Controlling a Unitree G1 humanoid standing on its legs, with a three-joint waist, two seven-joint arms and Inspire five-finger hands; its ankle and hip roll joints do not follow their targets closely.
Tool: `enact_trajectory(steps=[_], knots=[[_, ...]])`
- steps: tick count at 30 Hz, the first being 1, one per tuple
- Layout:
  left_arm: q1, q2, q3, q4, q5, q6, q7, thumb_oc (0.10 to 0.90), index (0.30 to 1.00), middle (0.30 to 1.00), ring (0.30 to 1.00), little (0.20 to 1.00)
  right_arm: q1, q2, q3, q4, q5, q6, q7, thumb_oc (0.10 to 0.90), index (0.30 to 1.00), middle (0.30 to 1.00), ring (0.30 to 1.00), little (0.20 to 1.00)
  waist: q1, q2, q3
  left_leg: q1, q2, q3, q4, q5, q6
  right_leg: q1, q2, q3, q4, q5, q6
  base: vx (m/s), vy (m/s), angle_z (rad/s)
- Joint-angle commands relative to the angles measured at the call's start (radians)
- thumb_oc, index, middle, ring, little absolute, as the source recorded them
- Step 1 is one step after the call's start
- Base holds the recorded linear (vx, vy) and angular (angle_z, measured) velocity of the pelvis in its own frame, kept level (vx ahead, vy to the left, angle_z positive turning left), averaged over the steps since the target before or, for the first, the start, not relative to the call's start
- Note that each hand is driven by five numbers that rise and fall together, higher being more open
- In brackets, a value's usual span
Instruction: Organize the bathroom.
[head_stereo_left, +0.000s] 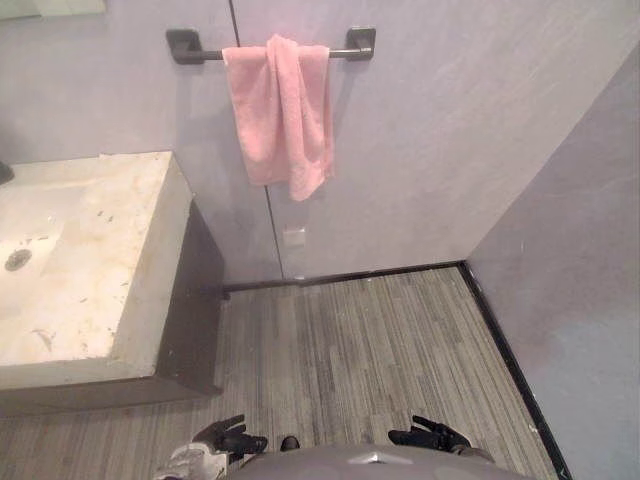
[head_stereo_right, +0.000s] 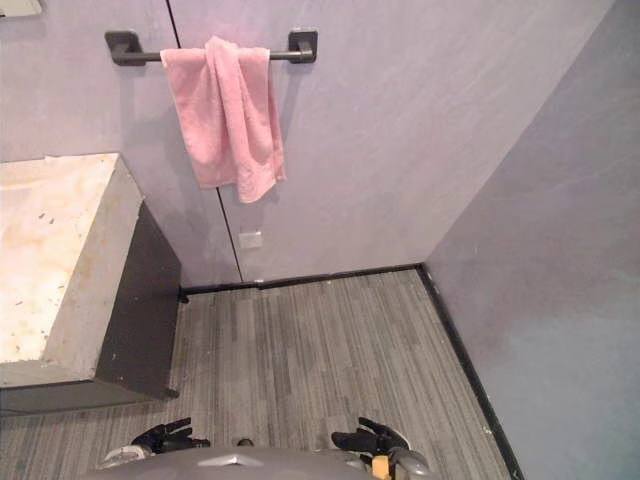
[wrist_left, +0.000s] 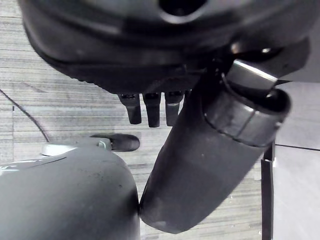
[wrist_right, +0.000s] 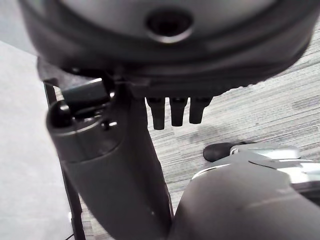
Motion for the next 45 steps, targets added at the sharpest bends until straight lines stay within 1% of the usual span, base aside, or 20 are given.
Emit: enact_trajectory(steps=[1, 4, 11, 18, 20, 24, 25, 26, 27, 28, 30, 32, 33, 34, 35, 38, 40, 41, 42, 45], knots=[[0.021, -0.017, -0.032, 0.036, 0.031, 0.028, -0.033, 0.800, 0.900, 0.900, 0.900, 0.900, 0.004, -0.038, 0.033, 0.025, -0.010, 0.000, 0.000, 0.800, 0.900, 0.900, 0.900, 0.900, 0.028, -0.009, -0.035, 0.007, -0.040, 0.004, -0.002, -0.077, 0.027, -0.063, -0.065, -0.011, -0.004, 0.037, 0.043, -0.01, -0.014, 0.04], [0.018, -0.016, -0.037, 0.033, 0.026, 0.001, -0.016, 0.800, 0.900, 0.900, 0.900, 0.900, 0.004, -0.039, 0.034, 0.021, -0.015, -0.001, -0.001, 0.800, 0.900, 0.900, 0.900, 0.900, 0.027, -0.006, -0.032, 0.003, -0.038, 0.003, -0.004, -0.073, 0.024, -0.065, -0.064, -0.015, -0.005, 0.037, 0.043, -0.01, -0.015, 0.03], [0.018, -0.015, -0.025, 0.024, 0.013, 0.000, -0.009, 0.800, 0.900, 0.900, 0.900, 0.900, 0.001, -0.039, 0.039, 0.017, -0.005, -0.029, 0.012, 0.800, 0.900, 0.900, 0.900, 0.900, 0.033, -0.003, -0.027, -0.001, -0.034, 0.001, -0.002, -0.069, 0.021, -0.063, -0.063, -0.030, -0.003, 0.030, 0.038, 0.01, -0.025, 0.03], [0.014, -0.012, -0.002, 0.006, -0.033, -0.040, 0.001, 0.800, 0.900, 0.900, 0.900, 0.900, -0.009, -0.043, 0.052, -0.043, 0.039, -0.144, 0.014, 0.800, 0.900, 0.900, 0.900, 0.900, 0.032, -0.003, -0.018, 0.003, -0.025, 0.004, 0.008, -0.067, 0.016, -0.053, -0.058, -0.037, 0.004, 0.020, 0.028, 0.04, -0.049, 0.03], [-0.003, 0.002, 0.009, -0.038, -0.081, -0.081, 0.010, 0.800, 0.900, 0.900, 0.900, 0.900, -0.015, -0.061, 0.065, -0.133, 0.050, -0.200, -0.005, 0.800, 0.900, 0.900, 0.900, 0.900, 0.025, -0.004, -0.012, 0.003, -0.019, 0.010, 0.028, -0.073, 0.014, -0.053, -0.054, -0.031, 0.015, 0.014, 0.022, 0.08, -0.095, 0.01], [-0.042, 0.042, 0.015, -0.193, -0.127, -0.112, 0.029, 0.800, 0.900, 0.900, 0.900, 0.900, -0.028, -0.115, 0.093, -0.390, 0.039, -0.245, -0.098, 0.800, 0.900, 0.900, 0.900, 0.900, 0.012, -0.020, 0.018, -0.053, -0.007, 0.028, 0.185, -0.103, 0.009, -0.068, -0.056, -0.006, 0.057, 0.006, -0.002, 0.03, -0.106, 0.02], [-0.058, 0.054, 0.015, -0.273, -0.137, -0.128, 0.049, 0.800, 0.900, 0.900, 0.900, 0.900, -0.035, -0.135, 0.096, -0.474, 0.029, -0.283, -0.144, 0.800, 0.900, 0.900, 0.900, 0.900, 0.011, -0.031, 0.038, -0.104, -0.004, 0.033, 0.287, -0.111, 0.007, -0.072, -0.058, 0.008, 0.074, 0.005, -0.016, -0.02, -0.138, 0.04], [-0.067, 0.072, 0.022, -0.378, -0.149, -0.124, 0.076, 0.800, 0.900, 0.900, 0.900, 0.900, -0.033, -0.157, 0.089, -0.579, 0.032, -0.290, -0.181, 0.800, 0.900, 0.900, 0.900, 0.900, 0.013, -0.038, 0.061, -0.170, 0.011, 0.038, 0.401, -0.063, -0.004, -0.072, -0.055, 0.015, 0.085, 0.005, -0.031, -0.03, -0.132, 0.03], [-0.066, 0.077, 0.027, -0.412, -0.157, -0.131, 0.085, 0.800, 0.900, 0.900, 0.900, 0.900, -0.031, -0.164, 0.083, -0.610, 0.025, -0.301, -0.192, 0.800, 0.900, 0.900, 0.900, 0.900, 0.013, -0.039, 0.070, -0.195, 0.017, 0.038, 0.445, -0.047, -0.006, -0.073, -0.053, 0.017, 0.090, 0.005, -0.037, -0.01, -0.114, 0.01], [-0.066, 0.088, 0.044, -0.484, -0.188, -0.167, 0.099, 0.800, 0.900, 0.900, 0.900, 0.900, -0.021, -0.182, 0.067, -0.674, 0.003, -0.348, -0.205, 0.800, 0.900, 0.900, 0.900, 0.900, 0.012, -0.041, 0.087, -0.246, 0.021, 0.035, 0.538, -0.029, -0.002, -0.076, -0.051, 0.023, 0.106, 0.003, -0.050, 0.02, -0.068, -0.06], [-0.070, 0.103, 0.067, -0.593, -0.236, -0.178, 0.129, 0.800, 0.900, 0.900, 0.900, 0.900, -0.007, -0.200, 0.053, -0.771, -0.013, -0.369, -0.224, 0.800, 0.900, 0.900, 0.900, 0.900, 0.010, -0.041, 0.100, -0.286, 0.017, 0.041, 0.595, -0.018, 0.003, -0.074, -0.051, 0.025, 0.116, 0.000, -0.056, 0.07, -0.041, -0.05], [-0.074, 0.117, 0.088, -0.710, -0.212, -0.262, 0.184, 0.800, 0.900, 0.900, 0.900, 0.900, 0.004, -0.202, 0.042, -0.847, -0.054, -0.413, -0.247, 0.800, 0.900, 0.900, 0.900, 0.900, 0.014, -0.032, 0.110, -0.297, 0.010, 0.059, 0.537, -0.003, -0.004, -0.059, -0.048, 0.018, 0.123, -0.011, -0.048, 0.14, 0.009, 0.05], [-0.074, 0.117, 0.088, -0.710, -0.212, -0.262, 0.184, 0.800, 0.900, 0.900, 0.900, 0.900, 0.004, -0.202, 0.042, -0.847, -0.055, -0.413, -0.247, 0.800, 0.900, 0.900, 0.900, 0.900, 0.014, -0.033, 0.112, -0.294, 0.009, 0.060, 0.535, -0.002, -0.004, -0.057, -0.049, 0.019, 0.123, -0.011, -0.048, 0.23, 0.062, 0.07], [-0.076, 0.128, 0.084, -0.891, -0.193, -0.260, 0.226, 0.800, 0.900, 0.900, 0.900, 0.900, 0.008, -0.199, 0.030, -0.896, -0.044, -0.426, -0.253, 0.800, 0.900, 0.900, 0.900, 0.900, 0.018, -0.015, 0.112, -0.270, 0.007, 0.088, 0.373, 0.028, -0.021, -0.044, -0.035, 0.008, 0.123, -0.027, -0.040, 0.22, 0.064, 0.11], [-0.075, 0.126, 0.079, -0.920, -0.192, -0.271, 0.227, 0.800, 0.900, 0.900, 0.900, 0.900, 0.011, -0.196, 0.029, -0.904, -0.051, -0.427, -0.257, 0.800, 0.900, 0.900, 0.900, 0.900, 0.019, -0.009, 0.110, -0.263, 0.006, 0.095, 0.326, 0.038, -0.026, -0.039, -0.029, 0.006, 0.122, -0.032, -0.039, 0.32, 0.093, 0.17], [-0.052, 0.119, 0.034, -1.056, -0.180, -0.278, 0.204, 0.800, 0.900, 0.900, 0.900, 0.900, 0.047, -0.205, 0.027, -0.922, -0.031, -0.441, -0.245, 0.800, 0.900, 0.900, 0.900, 0.900, 0.027, 0.021, 0.105, -0.267, 0.022, 0.142, 0.077, 0.146, -0.068, 0.019, 0.010, 0.002, 0.112, -0.061, -0.037, 0.32, 0.066, 0.20], [-0.029, 0.130, 0.006, -1.137, -0.187, -0.243, 0.186, 0.800, 0.900, 0.900, 0.900, 0.900, 0.082, -0.210, 0.013, -0.930, -0.012, -0.438, -0.225, 0.800, 0.900, 0.900, 0.900, 0.900, 0.030, 0.022, 0.098, -0.277, 0.033, 0.167, 0.038, 0.173, -0.083, 0.061, 0.016, -0.006, 0.102, -0.078, -0.032, 0.35, 0.048, 0.05], [-0.017, 0.130, 0.002, -1.168, -0.202, -0.219, 0.172, 0.800, 0.900, 0.900, 0.900, 0.900, 0.091, -0.207, 0.017, -0.925, -0.013, -0.438, -0.225, 0.800, 0.900, 0.900, 0.900, 0.900, 0.032, 0.019, 0.089, -0.268, 0.037, 0.178, 0.034, 0.156, -0.078, 0.073, 0.010, -0.006, 0.101, -0.085, -0.028, 0.40, 0.092, 0.07], [-0.013, 0.132, 0.000, -1.178, -0.198, -0.214, 0.155, 0.800, 0.900, 0.900, 0.900, 0.900, 0.092, -0.204, 0.021, -0.913, -0.011, -0.436, -0.224, 0.800, 0.900, 0.900, 0.900, 0.900, 0.032, 0.009, 0.077, -0.248, 0.022, 0.181, 0.016, 0.115, -0.073, 0.090, -0.007, -0.005, 0.097, -0.095, -0.014, 0.37, 0.119, 0.03], [0.004, 0.160, -0.021, -1.217, -0.178, -0.201, 0.145, 0.800, 0.900, 0.900, 0.900, 0.900, 0.103, -0.184, 0.028, -0.895, 0.015, -0.431, -0.232, 0.800, 0.900, 0.900, 0.900, 0.900, 0.045, 0.009, 0.050, -0.220, 0.010, 0.152, 0.003, 0.095, -0.039, 0.104, -0.034, -0.010, 0.115, -0.101, 0.016, 0.32, 0.124, -0.12]])
